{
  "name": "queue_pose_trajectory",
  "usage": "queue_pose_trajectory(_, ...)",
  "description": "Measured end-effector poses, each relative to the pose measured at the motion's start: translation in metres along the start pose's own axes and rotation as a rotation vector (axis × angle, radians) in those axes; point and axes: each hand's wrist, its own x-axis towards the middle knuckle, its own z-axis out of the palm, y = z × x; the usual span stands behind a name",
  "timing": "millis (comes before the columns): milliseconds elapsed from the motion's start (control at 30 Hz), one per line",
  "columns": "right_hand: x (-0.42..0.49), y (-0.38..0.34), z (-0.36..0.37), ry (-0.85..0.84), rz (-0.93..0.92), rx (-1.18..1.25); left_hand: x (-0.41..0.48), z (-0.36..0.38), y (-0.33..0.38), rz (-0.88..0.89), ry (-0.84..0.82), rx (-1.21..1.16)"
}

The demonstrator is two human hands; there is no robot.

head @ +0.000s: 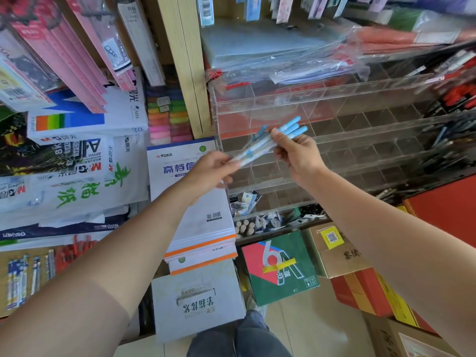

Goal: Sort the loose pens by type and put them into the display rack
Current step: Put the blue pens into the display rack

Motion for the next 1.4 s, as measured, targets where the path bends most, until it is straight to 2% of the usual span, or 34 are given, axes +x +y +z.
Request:
queue_pose_trajectory(67,0.007,-0.011,-0.002,0.135,-0.079,0.051,0.009,-0.006,-0.002,0.057,0.254,0.026)
queue_pose_trajectory(133,0.011,-0.016,0.002,0.209,-0.124,0.046,0.016,-0.010,-0.001,0.076,0.349,0.072)
queue_pose_trajectory(300,0.021,-0.001,0.019,0.242,-0.152,-0.074,0.020,-0.003,0.008,0.086,0.261,0.152)
queue_pose_trajectory(467,0.033,0.004,0.029,0.306,-0.118,-0.358,0.024,-0.003,0.002,0.100,0.216,0.200)
queue_pose_trajectory(667,0.041,0.000,0.030,0.218,-0.179,-0.592,0.028,-0.001,0.000,0.103,0.242,0.228)
queue_pose_trajectory(933,0.033,0.008,0.025,0.139,-0.219,-0.582,0.029,-0.002,-0.004,0.110,0.232,0.295)
queue_pose_trajectory(1033,0.023,0.009,0.021,0.197,-0.339,-0.615,0.026,0.001,-0.005,0.149,0.288,0.311)
queue_pose_trajectory(1100,0.014,0.007,0.024,0.233,-0.436,-0.590,0.021,0.000,-0.006,0.189,0.384,0.305)
queue_pose_trajectory(1267,-0.021,0.014,0.070,0.043,-0.529,-0.545,-0.008,-0.021,-0.025,0.230,0.557,0.189)
queue_pose_trajectory(1400,-0.055,0.044,0.139,-0.208,-0.445,-0.552,-0.044,-0.066,-0.062,0.178,0.624,0.153)
